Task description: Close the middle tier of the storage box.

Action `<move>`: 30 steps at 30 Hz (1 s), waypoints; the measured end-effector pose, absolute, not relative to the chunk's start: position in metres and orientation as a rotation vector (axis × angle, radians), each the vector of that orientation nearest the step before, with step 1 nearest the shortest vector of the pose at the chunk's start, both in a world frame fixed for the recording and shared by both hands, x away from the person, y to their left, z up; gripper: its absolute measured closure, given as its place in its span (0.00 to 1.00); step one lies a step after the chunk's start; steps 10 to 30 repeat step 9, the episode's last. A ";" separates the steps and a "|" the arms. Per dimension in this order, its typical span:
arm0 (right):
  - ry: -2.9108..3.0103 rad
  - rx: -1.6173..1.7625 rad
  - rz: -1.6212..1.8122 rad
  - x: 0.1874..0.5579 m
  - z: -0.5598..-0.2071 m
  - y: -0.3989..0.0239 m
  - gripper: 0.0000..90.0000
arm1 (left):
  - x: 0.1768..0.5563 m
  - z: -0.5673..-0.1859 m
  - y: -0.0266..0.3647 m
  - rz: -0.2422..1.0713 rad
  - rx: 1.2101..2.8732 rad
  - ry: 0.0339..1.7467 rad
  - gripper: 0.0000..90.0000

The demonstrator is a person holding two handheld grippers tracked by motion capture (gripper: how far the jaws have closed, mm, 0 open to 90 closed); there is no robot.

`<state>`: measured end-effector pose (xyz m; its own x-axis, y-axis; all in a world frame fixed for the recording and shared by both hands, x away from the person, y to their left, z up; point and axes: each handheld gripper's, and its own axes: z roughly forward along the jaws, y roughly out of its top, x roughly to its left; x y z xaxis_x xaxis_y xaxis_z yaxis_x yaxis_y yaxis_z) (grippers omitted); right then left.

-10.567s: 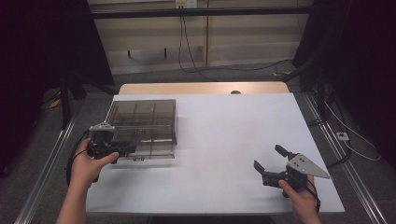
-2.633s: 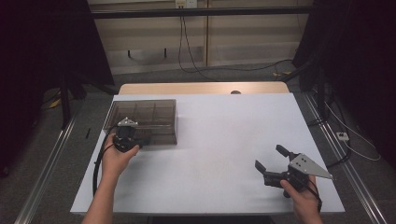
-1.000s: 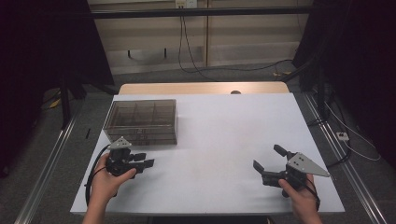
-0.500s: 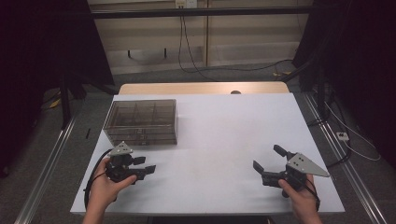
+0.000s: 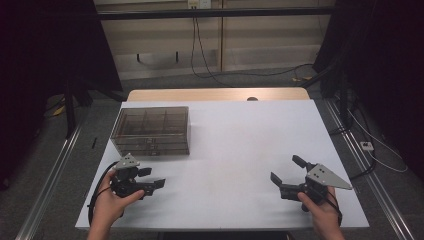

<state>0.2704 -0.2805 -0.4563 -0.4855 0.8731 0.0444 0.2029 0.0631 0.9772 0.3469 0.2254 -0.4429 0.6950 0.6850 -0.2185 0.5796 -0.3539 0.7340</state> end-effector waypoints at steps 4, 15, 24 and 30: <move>1.762 1.080 1.456 0.271 -0.457 -0.280 0.04 | 0.347 -0.443 0.225 0.172 2.044 0.970 0.24; 1.763 1.078 1.455 0.271 -0.457 -0.280 0.04 | 0.348 -0.443 0.223 0.178 2.039 0.968 0.23; 1.763 1.078 1.455 0.271 -0.457 -0.280 0.04 | 0.348 -0.443 0.223 0.178 2.039 0.968 0.23; 1.763 1.078 1.455 0.271 -0.457 -0.280 0.04 | 0.348 -0.443 0.223 0.178 2.039 0.968 0.23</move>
